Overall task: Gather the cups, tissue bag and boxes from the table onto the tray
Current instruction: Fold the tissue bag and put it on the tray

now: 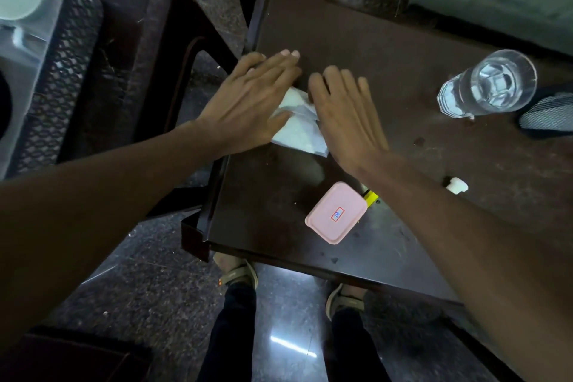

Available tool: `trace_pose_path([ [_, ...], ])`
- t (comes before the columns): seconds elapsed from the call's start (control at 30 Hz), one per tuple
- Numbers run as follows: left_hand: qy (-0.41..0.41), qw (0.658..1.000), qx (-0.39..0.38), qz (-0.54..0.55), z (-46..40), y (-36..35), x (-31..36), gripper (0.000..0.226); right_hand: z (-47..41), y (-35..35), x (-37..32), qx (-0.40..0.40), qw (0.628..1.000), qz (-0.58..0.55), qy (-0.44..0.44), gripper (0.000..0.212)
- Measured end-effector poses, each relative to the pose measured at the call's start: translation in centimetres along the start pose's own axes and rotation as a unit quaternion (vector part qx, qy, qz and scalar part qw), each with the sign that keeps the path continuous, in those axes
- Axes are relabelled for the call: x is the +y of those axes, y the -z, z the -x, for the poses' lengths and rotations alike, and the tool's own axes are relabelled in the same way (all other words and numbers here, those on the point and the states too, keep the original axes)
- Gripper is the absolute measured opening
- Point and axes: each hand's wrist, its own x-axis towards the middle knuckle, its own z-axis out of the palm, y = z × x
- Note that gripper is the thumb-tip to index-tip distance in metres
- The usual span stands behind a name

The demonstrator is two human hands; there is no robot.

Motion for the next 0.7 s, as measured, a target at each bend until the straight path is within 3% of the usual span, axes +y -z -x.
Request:
trace_pose_path([
  [0.13,-0.006,0.999,-0.028,-0.044,2.5,-1.6,0.9,0.072,1.8,-0.1,0.1,-0.007,0.999,-0.014,0.039,0.031],
  [0.4,-0.03,0.996,-0.002,-0.089,3.9,-2.8,0.6,0.08,4.0,-0.6,0.4,-0.023,0.99,-0.074,0.117,0.023],
  [0.57,-0.038,0.985,0.027,-0.166,4.8,-4.4,1.3,0.081,4.3,-0.5,1.1,-0.069,0.978,-0.091,0.174,0.032],
  [0.7,-0.038,0.991,0.028,-0.125,5.2,-4.7,1.3,0.079,3.9,0.1,1.2,-0.044,0.974,-0.124,0.184,0.032],
])
